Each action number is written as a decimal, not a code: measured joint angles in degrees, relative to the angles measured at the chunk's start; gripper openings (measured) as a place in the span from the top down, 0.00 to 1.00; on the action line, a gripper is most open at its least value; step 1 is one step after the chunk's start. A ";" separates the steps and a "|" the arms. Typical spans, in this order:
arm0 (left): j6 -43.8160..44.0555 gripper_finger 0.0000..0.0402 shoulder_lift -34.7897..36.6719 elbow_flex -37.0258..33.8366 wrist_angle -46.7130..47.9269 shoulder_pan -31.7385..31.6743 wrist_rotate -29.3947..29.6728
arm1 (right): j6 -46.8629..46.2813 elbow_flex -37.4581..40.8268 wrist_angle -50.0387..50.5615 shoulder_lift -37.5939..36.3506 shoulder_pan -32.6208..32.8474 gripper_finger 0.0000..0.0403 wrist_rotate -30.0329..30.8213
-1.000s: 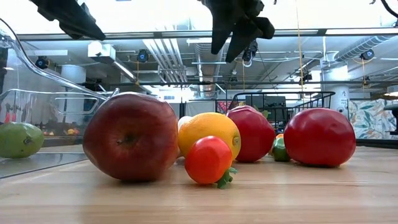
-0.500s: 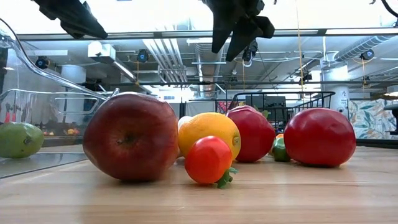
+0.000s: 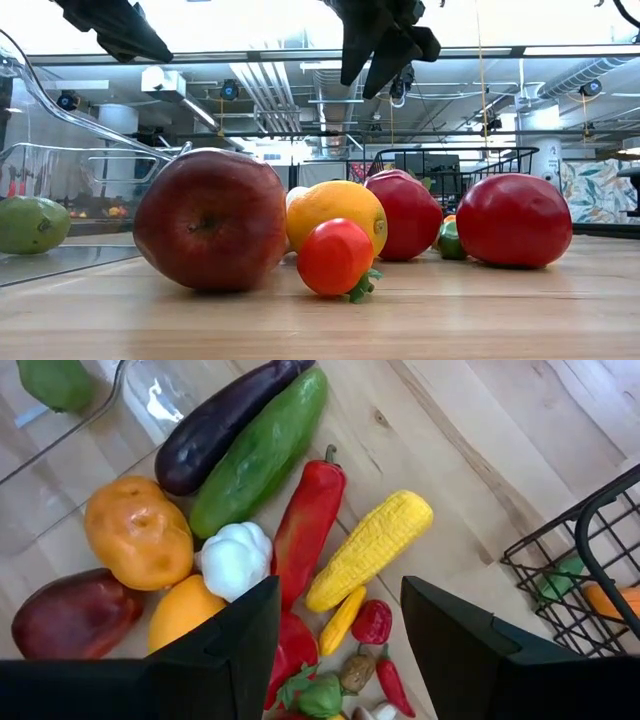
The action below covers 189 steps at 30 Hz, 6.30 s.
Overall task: Sort produce into baskets
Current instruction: Put the red bell pepper into the wire basket
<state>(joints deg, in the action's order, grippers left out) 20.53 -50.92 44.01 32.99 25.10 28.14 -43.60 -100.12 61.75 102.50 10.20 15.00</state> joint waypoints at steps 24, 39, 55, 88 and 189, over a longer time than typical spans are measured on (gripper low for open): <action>-0.02 0.81 -0.02 -0.01 -1.75 -0.02 0.04 | 4.33 -2.23 8.93 -2.52 -4.03 0.51 -1.29; 0.11 0.81 -0.16 -0.02 -3.52 -0.02 1.46 | 20.82 -2.10 12.62 -6.80 -15.23 0.51 0.11; 0.98 0.81 -8.37 0.16 -9.38 -0.02 1.38 | 30.83 -2.10 12.50 -7.13 -15.50 0.51 1.97; -52.69 0.81 -38.13 16.25 -14.77 -22.36 -34.51 | 24.82 10.16 0.71 -27.86 -5.99 0.51 1.68; -54.53 0.48 -66.10 46.36 13.02 -23.65 -28.68 | 18.06 16.04 -0.76 -28.57 -0.68 0.51 1.55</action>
<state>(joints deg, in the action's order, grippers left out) -34.00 -117.01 90.37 46.02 1.45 -0.54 -25.54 -84.07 60.99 73.93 9.52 16.56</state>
